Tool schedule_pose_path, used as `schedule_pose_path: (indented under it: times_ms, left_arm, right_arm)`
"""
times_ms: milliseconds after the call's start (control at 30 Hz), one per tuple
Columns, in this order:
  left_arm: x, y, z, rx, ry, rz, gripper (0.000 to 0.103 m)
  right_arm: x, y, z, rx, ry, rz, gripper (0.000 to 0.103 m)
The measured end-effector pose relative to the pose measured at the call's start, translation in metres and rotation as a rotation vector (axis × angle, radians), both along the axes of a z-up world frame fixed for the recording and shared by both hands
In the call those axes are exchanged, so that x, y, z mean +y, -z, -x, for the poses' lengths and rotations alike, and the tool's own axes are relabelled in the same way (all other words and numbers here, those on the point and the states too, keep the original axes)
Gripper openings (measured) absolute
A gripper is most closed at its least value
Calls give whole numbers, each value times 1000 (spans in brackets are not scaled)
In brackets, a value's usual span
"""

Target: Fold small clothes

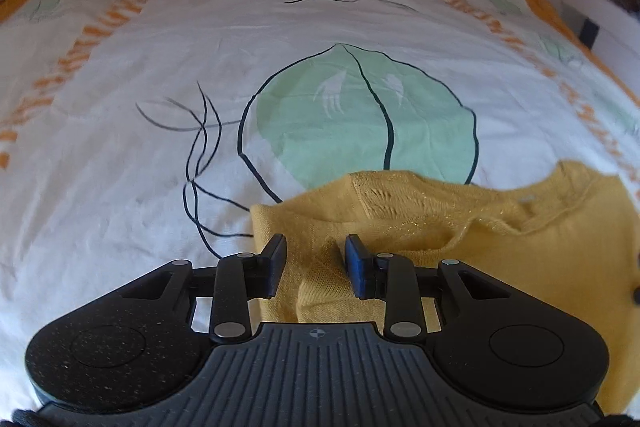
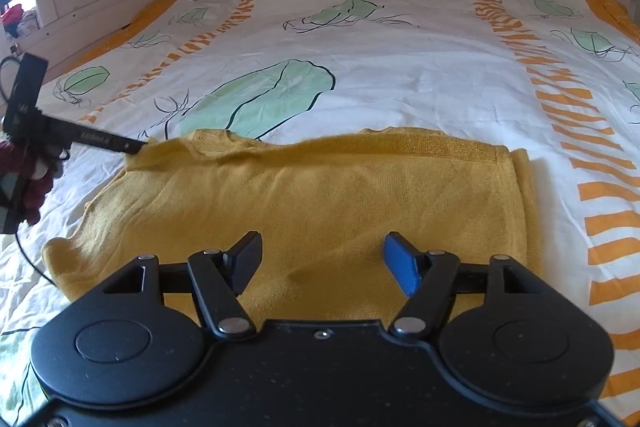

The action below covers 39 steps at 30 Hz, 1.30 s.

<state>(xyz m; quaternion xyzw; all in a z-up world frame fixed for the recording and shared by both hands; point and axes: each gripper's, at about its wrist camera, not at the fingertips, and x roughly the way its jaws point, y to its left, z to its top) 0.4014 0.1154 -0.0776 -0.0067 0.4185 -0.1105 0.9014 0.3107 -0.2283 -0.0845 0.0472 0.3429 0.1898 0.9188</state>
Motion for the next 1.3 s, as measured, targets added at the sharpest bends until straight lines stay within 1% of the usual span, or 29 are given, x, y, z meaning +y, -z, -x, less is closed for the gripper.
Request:
schedule_pose_path:
  times_ms: [67,100,167,233,300,400,467,533,633,767,833,900,967,1067,1200,1300]
  left_arm:
    - [7,1,4,21,-10,55,33]
    - [9,3,6,33,-8,70,37]
    - [12,6,13,50,2,88,39]
    - [14,5,21,42,4,105,39]
    - [19,0,29,11,-2,150,39]
    - [29,-15,36,-85,-53,227,40]
    - [33,-23,33,-110,-86,248,40]
    - [31,-26,28,-87,-76,219,41]
    - [20,-22,27,-50,-14,135,41]
    - [8,-4,28,29,73,73,41]
    - [1,5,25,49,87,41,41]
    - [-1,10,22,56,74,39,41]
    - [1,12,19,55,40,52,41]
    - [7,10,19,26,-18,60,41]
    - [6,13,17,45,10,85,41]
    - [-1,14,20,34,39,91,40]
  right_arm:
    - [0,-1,1,2,-9,-8,72]
    - [0,-2,1,4,-12,-13,72]
    - [-1,-5,1,12,-20,-29,72]
    - [-4,-11,2,10,-26,-51,72]
    - [-6,-19,6,-18,-25,-59,74]
    - [-10,-27,11,-55,-18,-53,77]
    - [-12,-28,10,-53,-16,-60,77]
    - [-13,-27,8,-43,-15,-64,77]
    - [-14,-27,7,-38,-19,-65,77]
    - [-16,-31,9,-47,-30,-86,77]
    - [-14,-31,10,-53,-36,-81,77]
    - [-13,-30,11,-53,-43,-74,77]
    - [-12,-29,11,-49,-46,-73,77]
    - [-12,-28,10,-45,-50,-76,77]
    - [-10,-26,11,-40,-55,-75,77]
    - [-8,-24,10,-35,-57,-68,77]
